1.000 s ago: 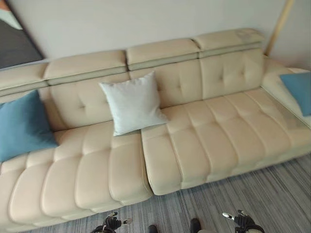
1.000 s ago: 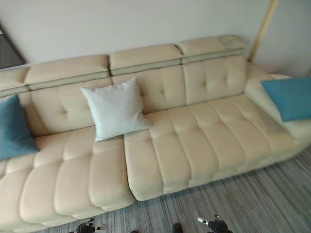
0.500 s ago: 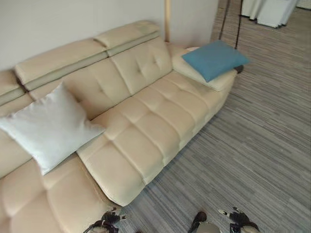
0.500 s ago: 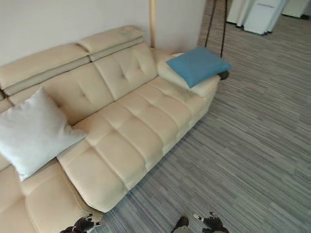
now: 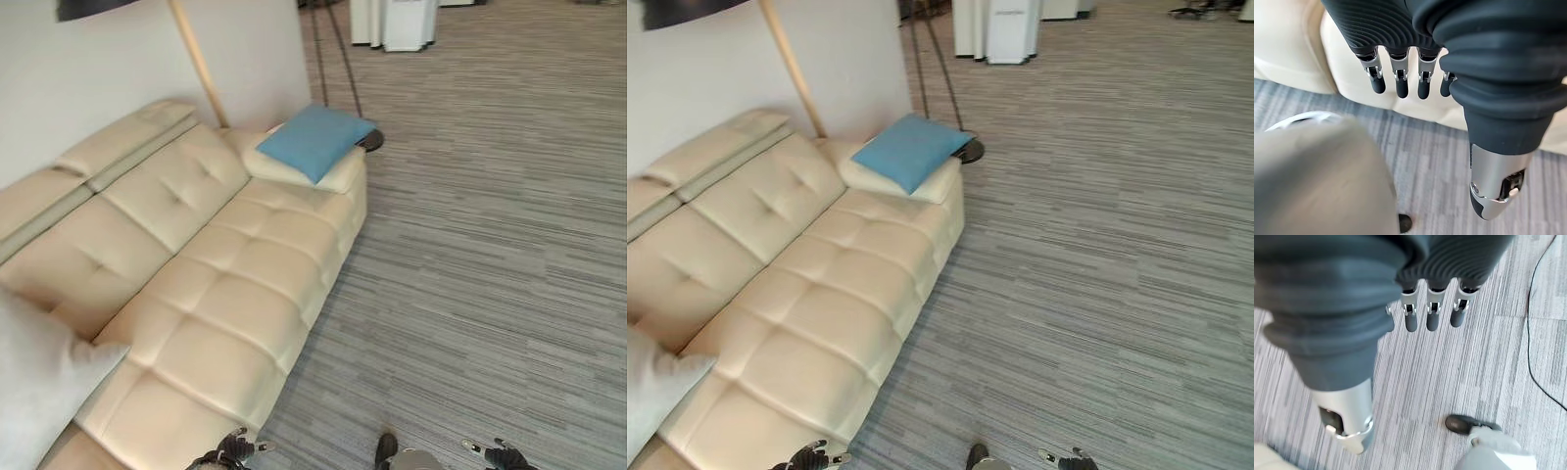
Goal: Pick up all the scattered cushions and arrange them neatly on the sofa.
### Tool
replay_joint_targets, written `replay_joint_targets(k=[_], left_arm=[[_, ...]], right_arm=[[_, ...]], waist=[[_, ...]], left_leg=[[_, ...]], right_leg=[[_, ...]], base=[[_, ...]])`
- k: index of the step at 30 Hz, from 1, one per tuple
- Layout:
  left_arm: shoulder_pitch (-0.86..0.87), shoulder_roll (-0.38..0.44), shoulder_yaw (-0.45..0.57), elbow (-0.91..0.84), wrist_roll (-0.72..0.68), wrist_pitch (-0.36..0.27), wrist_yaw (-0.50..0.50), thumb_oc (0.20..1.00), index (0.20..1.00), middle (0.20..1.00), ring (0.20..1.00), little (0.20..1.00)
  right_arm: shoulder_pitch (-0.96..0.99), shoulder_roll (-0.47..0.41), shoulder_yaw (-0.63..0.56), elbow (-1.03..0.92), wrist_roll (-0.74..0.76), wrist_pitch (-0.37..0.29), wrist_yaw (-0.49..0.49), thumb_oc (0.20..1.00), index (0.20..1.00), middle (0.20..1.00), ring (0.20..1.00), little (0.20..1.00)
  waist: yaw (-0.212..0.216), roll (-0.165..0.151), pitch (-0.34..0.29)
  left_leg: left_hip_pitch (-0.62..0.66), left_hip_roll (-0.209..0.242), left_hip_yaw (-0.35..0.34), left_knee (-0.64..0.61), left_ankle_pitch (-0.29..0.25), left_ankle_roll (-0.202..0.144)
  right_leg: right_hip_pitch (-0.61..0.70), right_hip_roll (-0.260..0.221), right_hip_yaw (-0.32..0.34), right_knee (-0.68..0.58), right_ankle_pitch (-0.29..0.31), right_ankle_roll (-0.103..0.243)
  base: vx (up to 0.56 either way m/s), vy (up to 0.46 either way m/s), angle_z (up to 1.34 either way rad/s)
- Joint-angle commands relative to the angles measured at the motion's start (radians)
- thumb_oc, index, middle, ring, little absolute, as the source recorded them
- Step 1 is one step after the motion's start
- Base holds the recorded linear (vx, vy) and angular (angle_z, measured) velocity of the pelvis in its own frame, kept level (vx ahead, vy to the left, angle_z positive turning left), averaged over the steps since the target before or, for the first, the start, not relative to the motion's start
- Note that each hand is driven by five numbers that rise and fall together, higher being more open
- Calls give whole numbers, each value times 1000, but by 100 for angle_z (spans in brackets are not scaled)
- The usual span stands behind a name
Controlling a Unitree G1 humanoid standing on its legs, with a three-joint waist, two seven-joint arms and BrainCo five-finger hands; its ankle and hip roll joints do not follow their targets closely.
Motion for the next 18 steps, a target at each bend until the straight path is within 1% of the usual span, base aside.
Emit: replay_joint_targets(k=[1,2,3,4,5,6,7,8,9,10,11,12,14,15,16,17,18], left_arm=[[-35,23,-15,-4,-22,-16,7,1000,1000,1000,1000,1000],[-36,23,-15,-4,-22,-16,7,1000,1000,1000,1000,1000],[-30,24,-11,8,-23,-18,9,1000,1000,1000,1000,1000],[-30,24,-11,8,-23,-18,9,1000,1000,1000,1000,1000],[-29,26,-9,16,-25,-20,12,1000,1000,1000,1000,1000],[-28,30,1,29,-36,-21,16,1000,1000,1000,1000,1000],[-15,32,15,39,-40,-18,16,1000,1000,1000,1000,1000],[-7,30,18,42,-35,-16,14,1000,1000,1000,1000,1000],[-1,29,21,43,-31,-15,12,1000,1000,1000,1000,1000],[2,33,23,50,-20,-11,7,1000,1000,1000,1000,1000],[4,36,22,51,-10,-11,4,1000,1000,1000,1000,1000],[2,43,22,48,-2,-8,4,1000,1000,1000,1000,1000],[-5,51,26,43,1,-6,4,1000,1000,1000,1000,1000],[-10,57,29,35,-6,-3,6,1000,1000,1000,1000,1000],[-14,59,28,26,-12,-4,7,1000,1000,1000,1000,1000],[-15,63,25,19,-13,-3,8,1000,1000,1000,1000,1000],[-18,64,22,19,-14,-3,8,1000,1000,1000,1000,1000]], right_arm=[[-50,-17,-13,-3,-13,-12,9,1000,1000,1000,1000,1000],[-50,-17,-13,-3,-13,-12,9,1000,1000,1000,1000,1000],[-60,-23,-1,-8,-19,-19,7,1000,1000,1000,1000,1000],[-61,-23,-2,-8,-19,-19,7,1000,1000,1000,1000,1000],[-71,-26,7,-14,-22,-22,5,1000,1000,1000,1000,1000],[-80,-28,16,-19,-26,-23,3,1000,1000,1000,1000,1000],[-77,-27,20,-19,-39,-17,11,1000,1000,1000,1000,1000],[-72,-26,19,-15,-49,-16,10,1000,1000,1000,1000,1000],[-68,-25,19,-10,-59,-15,12,1000,1000,1000,1000,1000],[-66,-15,17,0,-64,-10,23,1000,1000,1000,1000,1000],[-61,-9,17,3,-64,-10,28,1000,1000,1000,1000,1000],[-58,3,17,7,-61,-6,36,1000,1000,1000,1000,1000],[-54,15,16,10,-58,-5,42,1000,1000,1000,1000,1000],[-54,21,17,12,-53,-2,48,1000,1000,1000,1000,1000],[-55,19,17,11,-54,0,48,1000,1000,1000,1000,1000],[-52,18,13,9,-53,1,45,1000,1000,1000,1000,1000],[-50,19,8,11,-53,-1,42,1000,1000,1000,1000,1000]], waist=[[52,27,71],[51,26,69],[78,47,74],[78,47,72],[94,60,74],[122,68,87],[131,77,74],[134,79,65],[133,77,53],[132,64,37],[132,54,27],[130,38,18],[126,26,11],[119,22,17],[112,21,28],[107,31,40],[101,45,49]], left_leg=[[-70,-73,-12,-131,-66,90],[-71,-75,-12,-137,-61,90],[-83,-122,-96,-293,9,77],[-84,-122,-96,-297,13,77],[-119,-136,-140,-347,63,69],[-163,-155,-169,-436,108,57],[-140,-142,-162,-466,124,62],[-125,-144,-160,-470,133,69],[-116,-151,-158,-472,130,75],[-107,-158,-144,-453,115,89],[-101,-166,-136,-443,101,100],[-85,-176,-127,-430,75,120],[-63,-183,-116,-423,41,146],[-30,-188,-107,-418,13,171],[-9,-195,-101,-417,-3,187],[28,-192,-91,-421,-20,202],[56,-185,-91,-432,-31,209]], right_leg=[[133,-36,53,-5,-121,63],[131,-38,52,-6,-120,64],[151,-3,88,-14,-133,72],[149,-3,88,-15,-131,72],[161,18,110,-19,-137,72],[201,39,173,-19,-169,73],[226,46,194,-31,-186,80],[244,41,197,-39,-190,85],[252,31,197,-37,-198,91],[262,8,201,-19,-209,102],[261,-2,206,1,-213,109],[243,-13,213,66,-210,120],[209,-20,216,159,-199,139],[137,-26,221,315,-134,168],[107,-39,211,388,-56,190],[55,-58,182,505,6,195],[11,-67,161,559,13,183]], base=[[192,35,-91],[270,54,-81],[192,25,-71],[316,40,-116],[394,55,-110],[580,133,-152],[572,170,-94],[400,182,-124],[419,204,-97],[412,201,-78],[468,216,-30],[329,144,22],[254,129,33],[210,138,32],[218,156,17],[195,139,13],[300,131,14]])
